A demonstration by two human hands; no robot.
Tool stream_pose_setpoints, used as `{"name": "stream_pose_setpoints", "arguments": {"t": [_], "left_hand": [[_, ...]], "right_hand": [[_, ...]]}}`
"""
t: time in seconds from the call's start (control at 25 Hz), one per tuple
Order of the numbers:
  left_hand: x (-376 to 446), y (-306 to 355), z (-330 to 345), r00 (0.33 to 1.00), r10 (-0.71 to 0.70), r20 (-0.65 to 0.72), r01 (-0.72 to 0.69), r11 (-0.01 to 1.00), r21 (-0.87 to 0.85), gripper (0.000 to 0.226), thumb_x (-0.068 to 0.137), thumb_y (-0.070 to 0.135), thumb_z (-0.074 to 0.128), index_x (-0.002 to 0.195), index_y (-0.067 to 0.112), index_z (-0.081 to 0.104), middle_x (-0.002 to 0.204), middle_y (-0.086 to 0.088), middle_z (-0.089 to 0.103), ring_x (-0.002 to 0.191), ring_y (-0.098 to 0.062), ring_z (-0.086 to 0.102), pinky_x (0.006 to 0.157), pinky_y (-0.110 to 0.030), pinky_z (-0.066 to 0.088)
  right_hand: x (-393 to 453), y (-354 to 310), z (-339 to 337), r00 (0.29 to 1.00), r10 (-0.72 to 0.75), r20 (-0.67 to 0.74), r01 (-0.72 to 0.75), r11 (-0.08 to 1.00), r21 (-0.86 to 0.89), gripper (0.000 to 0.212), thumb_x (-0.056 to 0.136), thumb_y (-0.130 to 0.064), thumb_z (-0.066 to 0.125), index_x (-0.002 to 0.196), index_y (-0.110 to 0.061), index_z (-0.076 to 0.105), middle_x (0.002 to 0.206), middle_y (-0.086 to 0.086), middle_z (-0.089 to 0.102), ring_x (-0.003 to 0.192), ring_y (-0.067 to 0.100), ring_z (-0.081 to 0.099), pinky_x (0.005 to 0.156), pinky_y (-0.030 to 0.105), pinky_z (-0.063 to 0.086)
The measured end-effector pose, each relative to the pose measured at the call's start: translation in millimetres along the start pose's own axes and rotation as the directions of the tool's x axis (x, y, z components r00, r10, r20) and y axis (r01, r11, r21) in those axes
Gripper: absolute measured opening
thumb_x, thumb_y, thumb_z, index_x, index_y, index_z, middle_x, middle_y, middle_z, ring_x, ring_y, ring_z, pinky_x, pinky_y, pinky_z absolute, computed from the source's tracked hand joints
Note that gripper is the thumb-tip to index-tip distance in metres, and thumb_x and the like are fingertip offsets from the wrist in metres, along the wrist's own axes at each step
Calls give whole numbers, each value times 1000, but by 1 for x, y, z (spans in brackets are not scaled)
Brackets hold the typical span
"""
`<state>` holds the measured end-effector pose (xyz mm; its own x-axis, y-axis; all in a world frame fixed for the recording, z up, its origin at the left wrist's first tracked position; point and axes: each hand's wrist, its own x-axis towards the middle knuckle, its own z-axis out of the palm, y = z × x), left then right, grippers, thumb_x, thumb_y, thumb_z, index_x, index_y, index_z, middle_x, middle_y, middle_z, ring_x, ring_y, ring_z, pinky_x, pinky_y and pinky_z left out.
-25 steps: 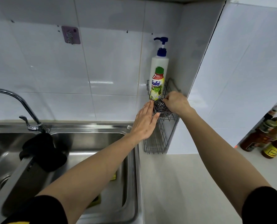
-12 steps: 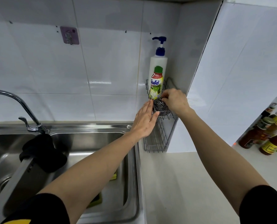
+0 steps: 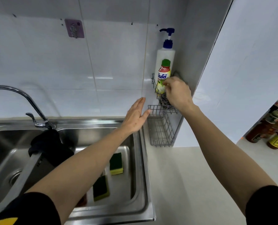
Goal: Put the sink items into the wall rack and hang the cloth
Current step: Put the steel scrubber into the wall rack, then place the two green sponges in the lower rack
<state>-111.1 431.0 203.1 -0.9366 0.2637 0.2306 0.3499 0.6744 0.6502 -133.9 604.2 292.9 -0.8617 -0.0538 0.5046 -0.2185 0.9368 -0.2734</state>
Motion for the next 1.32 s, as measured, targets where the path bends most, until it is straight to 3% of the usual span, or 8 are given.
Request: {"name": "stream_pose_setpoints", "arguments": {"t": [0.12, 0.24, 0.48, 0.56, 0.68, 0.84, 1.08, 1.32], "left_hand": [[-25, -55, -26, 994, -103, -39, 104, 994, 19, 61, 99, 41, 38, 153, 20, 17, 161, -2, 16, 149, -19, 14, 121, -39, 16], [-67, -121, -49, 981, -178, -77, 184, 979, 84, 58, 99, 35, 44, 150, 16, 27, 158, -6, 27, 146, -22, 23, 120, -40, 21], [-172, -252, -78, 929, -367, -49, 362, 872, 329, 60, 91, 27, 60, 142, 5, 41, 149, -18, 40, 139, -34, 34, 116, -45, 26], [-203, -285, -88, 904, -425, -46, 405, 816, 412, 62, 91, 29, 59, 144, 6, 38, 152, -16, 35, 142, -34, 29, 118, -46, 22], [-241, -321, -98, 862, -505, -40, 445, 717, 537, 69, 93, 34, 53, 150, 8, 24, 160, -13, 19, 148, -30, 14, 121, -45, 12], [-266, -347, -105, 840, -542, -34, 422, 613, 668, 77, 93, 39, 46, 153, 7, 9, 162, -13, 5, 150, -28, 5, 121, -47, 8], [-263, -361, -108, 844, -534, -48, 422, 607, 674, 78, 92, 39, 47, 153, 8, 9, 162, -15, 0, 150, -29, 0, 122, -47, 8], [-264, -366, -106, 846, -530, -54, 412, 586, 698, 77, 92, 47, 42, 153, 11, 10, 162, -15, -2, 150, -29, -3, 121, -48, 8]], "right_hand": [[-11, -30, 10, 986, -140, -96, 151, 981, 119, 23, 92, -19, 57, 111, -13, 68, 119, 5, 65, 109, 24, 60, 92, 37, 51], [-30, -61, 45, 982, -177, -57, 186, 948, 256, 20, 91, -17, 56, 107, -15, 68, 110, 2, 67, 104, 18, 61, 91, 33, 49], [-102, -98, 171, 940, 1, 341, -131, 924, 359, 20, 89, -16, 64, 109, -17, 67, 107, 0, 70, 97, 13, 66, 90, 29, 54], [-126, -105, 216, 863, 132, 488, -320, 890, 325, 23, 87, -17, 66, 111, -16, 66, 106, 1, 71, 98, 17, 67, 90, 31, 54], [-163, -110, 274, 665, 341, 665, -575, 801, 164, 35, 88, -24, 66, 121, -15, 61, 116, 5, 68, 109, 23, 64, 93, 35, 50], [-197, -106, 324, 435, 487, 757, -741, 672, -7, 51, 92, -27, 64, 137, -10, 48, 136, 13, 55, 124, 31, 54, 101, 37, 45], [-215, -98, 366, 240, 647, 724, -881, 459, -117, 56, 93, -30, 62, 138, -6, 41, 140, 18, 47, 127, 37, 48, 102, 40, 42], [-223, -104, 395, 189, 712, 676, -954, 298, -46, 58, 89, -38, 66, 131, -3, 48, 131, 18, 56, 121, 36, 54, 100, 41, 47]]}}
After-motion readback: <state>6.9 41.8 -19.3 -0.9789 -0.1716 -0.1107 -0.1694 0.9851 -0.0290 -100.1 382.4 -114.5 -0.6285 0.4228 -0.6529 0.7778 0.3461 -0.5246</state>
